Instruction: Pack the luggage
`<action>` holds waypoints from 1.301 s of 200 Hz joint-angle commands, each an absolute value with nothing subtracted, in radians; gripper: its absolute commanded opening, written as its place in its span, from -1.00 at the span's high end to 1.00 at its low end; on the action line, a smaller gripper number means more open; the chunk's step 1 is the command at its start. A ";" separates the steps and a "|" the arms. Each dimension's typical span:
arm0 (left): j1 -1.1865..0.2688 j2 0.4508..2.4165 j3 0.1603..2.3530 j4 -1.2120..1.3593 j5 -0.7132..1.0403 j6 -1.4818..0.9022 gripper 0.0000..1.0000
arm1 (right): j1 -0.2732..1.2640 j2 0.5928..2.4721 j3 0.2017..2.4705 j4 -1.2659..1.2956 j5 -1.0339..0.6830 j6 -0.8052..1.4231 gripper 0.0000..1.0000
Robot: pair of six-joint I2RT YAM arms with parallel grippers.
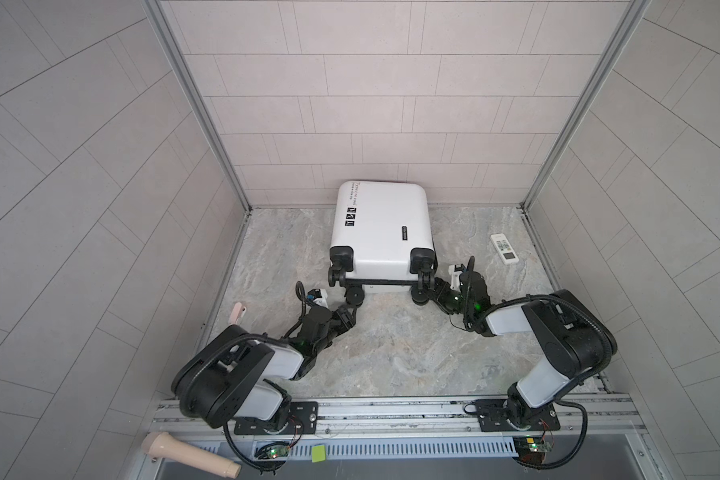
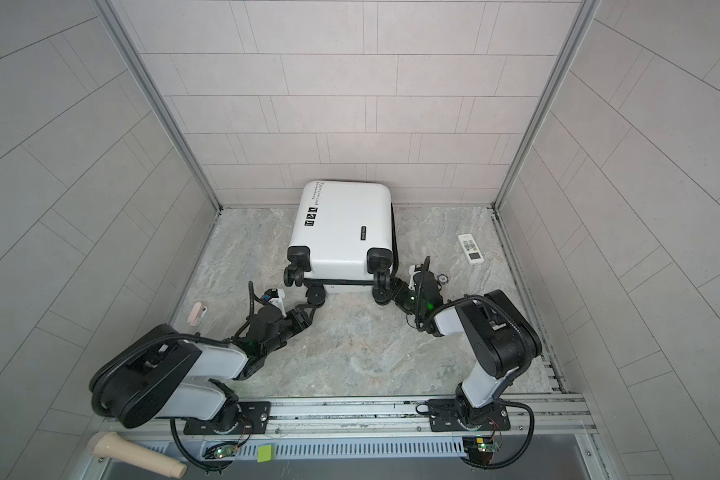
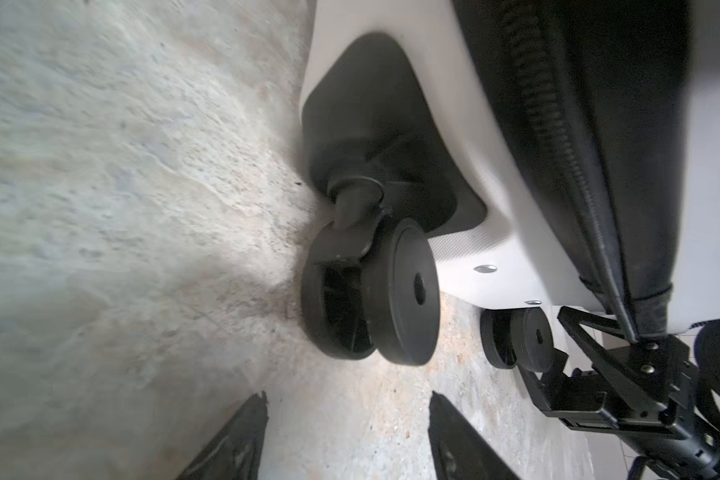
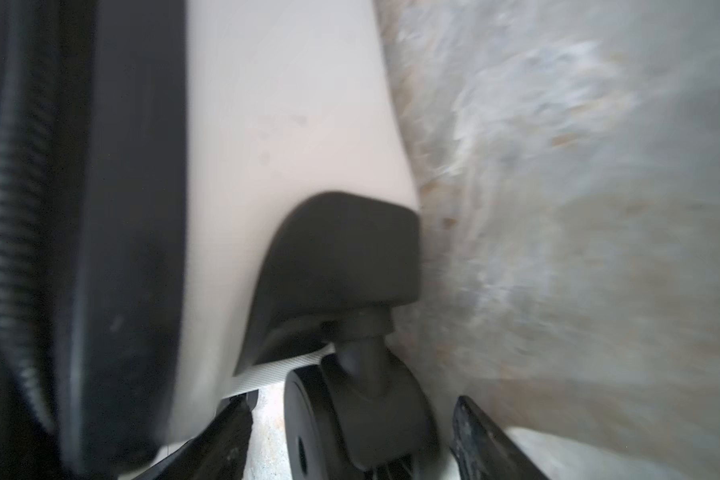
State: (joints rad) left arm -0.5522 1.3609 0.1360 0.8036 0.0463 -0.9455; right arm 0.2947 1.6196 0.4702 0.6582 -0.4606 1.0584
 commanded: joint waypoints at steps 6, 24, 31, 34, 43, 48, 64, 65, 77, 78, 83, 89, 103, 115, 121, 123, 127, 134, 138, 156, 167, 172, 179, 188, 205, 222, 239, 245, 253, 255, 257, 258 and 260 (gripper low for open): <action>-0.555 1.185 0.139 0.517 -0.042 -0.912 -0.35 | 0.277 1.520 0.462 0.277 -0.356 0.970 -0.60; -0.554 1.033 0.160 0.308 -0.079 -0.878 -0.35 | 0.276 1.433 0.489 0.106 -0.295 0.911 -0.61; -0.554 0.969 0.170 0.236 -0.094 -0.871 -0.35 | 0.275 1.399 0.499 0.047 -0.269 0.890 -0.62; -0.554 0.944 0.173 0.201 -0.098 -0.867 -0.35 | 0.275 1.382 0.504 0.022 -0.259 0.881 -0.62; -0.555 0.869 0.183 0.119 -0.116 -0.852 -0.35 | 0.275 1.339 0.517 -0.043 -0.231 0.857 -0.63; -0.555 0.827 0.190 0.076 -0.124 -0.850 -0.36 | 0.275 1.315 0.526 -0.075 -0.220 0.845 -0.63; -0.555 0.699 0.213 -0.041 -0.152 -0.837 -0.39 | 0.275 1.243 0.550 -0.165 -0.187 0.813 -0.64; -0.555 0.692 0.215 -0.044 -0.152 -0.836 -0.39 | 0.275 1.238 0.553 -0.170 -0.185 0.812 -0.64; -0.555 0.616 0.243 -0.129 -0.165 -0.827 -0.39 | 0.275 1.191 0.578 -0.234 -0.167 0.788 -0.64; -0.555 0.609 0.246 -0.133 -0.165 -0.825 -0.39 | 0.275 1.189 0.581 -0.239 -0.166 0.787 -0.64; -0.554 0.578 0.262 -0.171 -0.169 -0.821 -0.39 | 0.275 1.168 0.594 -0.264 -0.159 0.778 -0.64; -0.555 0.543 0.284 -0.214 -0.175 -0.816 -0.39 | 0.275 1.143 0.610 -0.295 -0.153 0.767 -0.64; -0.554 0.466 0.340 -0.295 -0.192 -0.801 -0.39 | 0.276 1.089 0.660 -0.359 -0.147 0.738 -0.64; -0.555 0.415 0.374 -0.323 -0.213 -0.788 -0.39 | 0.283 1.051 0.698 -0.405 -0.144 0.711 -0.64; -0.554 0.397 0.402 -0.348 -0.230 -0.780 -0.40 | 0.292 1.034 0.723 -0.431 -0.144 0.694 -0.64; -0.555 0.394 0.411 -0.354 -0.235 -0.776 -0.41 | 0.297 1.032 0.731 -0.438 -0.143 0.688 -0.64; -0.554 0.391 0.431 -0.371 -0.245 -0.770 -0.42 | 0.305 1.025 0.745 -0.449 -0.143 0.677 -0.65; -0.554 0.397 0.468 -0.388 -0.256 -0.751 -0.45 | 0.320 1.017 0.769 -0.458 -0.154 0.648 -0.65; -0.555 0.407 0.487 -0.394 -0.258 -0.741 -0.48 | 0.331 1.013 0.783 -0.464 -0.155 0.641 -0.65; -0.552 0.501 0.583 -0.389 -0.226 -0.678 -0.58 | 0.383 1.021 0.855 -0.504 -0.145 0.619 -0.65; -0.551 0.586 0.663 -0.391 -0.190 -0.644 -0.60 | 0.417 1.041 0.898 -0.525 -0.137 0.607 -0.66; -0.551 0.622 0.697 -0.391 -0.173 -0.633 -0.62 | 0.435 1.054 0.918 -0.535 -0.136 0.604 -0.67; -0.549 0.675 0.742 -0.388 -0.149 -0.620 -0.65 | 0.459 1.075 0.948 -0.549 -0.131 0.597 -0.67; -0.542 0.733 0.794 -0.385 -0.120 -0.607 -0.69 | 0.493 1.107 0.989 -0.570 -0.121 0.589 -0.68; -0.487 0.850 0.873 -0.388 -0.033 -0.604 -0.77 | 0.562 1.170 1.062 -0.612 -0.072 0.568 -0.70; -0.368 0.936 0.900 -0.346 0.130 -0.650 -0.77 | 0.609 1.234 1.118 -0.645 -0.024 0.556 -0.72; -0.267 0.994 0.899 -0.298 0.226 -0.686 -0.76 | 0.627 1.297 1.156 -0.671 0.003 0.551 -0.72; -0.245 1.012 0.899 -0.290 0.238 -0.686 -0.76 | 0.631 1.317 1.165 -0.676 0.012 0.549 -0.72; -0.222 1.035 0.902 -0.279 0.253 -0.686 -0.76 | 0.634 1.340 1.174 -0.677 0.022 0.549 -0.72; -0.218 1.041 0.902 -0.274 0.259 -0.686 -0.76 | 0.634 1.344 1.175 -0.677 0.022 0.548 -0.72; -0.213 1.047 0.902 -0.270 0.266 -0.686 -0.76 | 0.635 1.349 1.176 -0.675 0.023 0.547 -0.72; -0.210 1.048 0.903 -0.267 0.270 -0.686 -0.77 | 0.635 1.352 1.177 -0.673 0.023 0.547 -0.72; -0.207 1.056 0.902 -0.261 0.277 -0.686 -0.77 | 0.635 1.357 1.178 -0.672 0.023 0.547 -0.72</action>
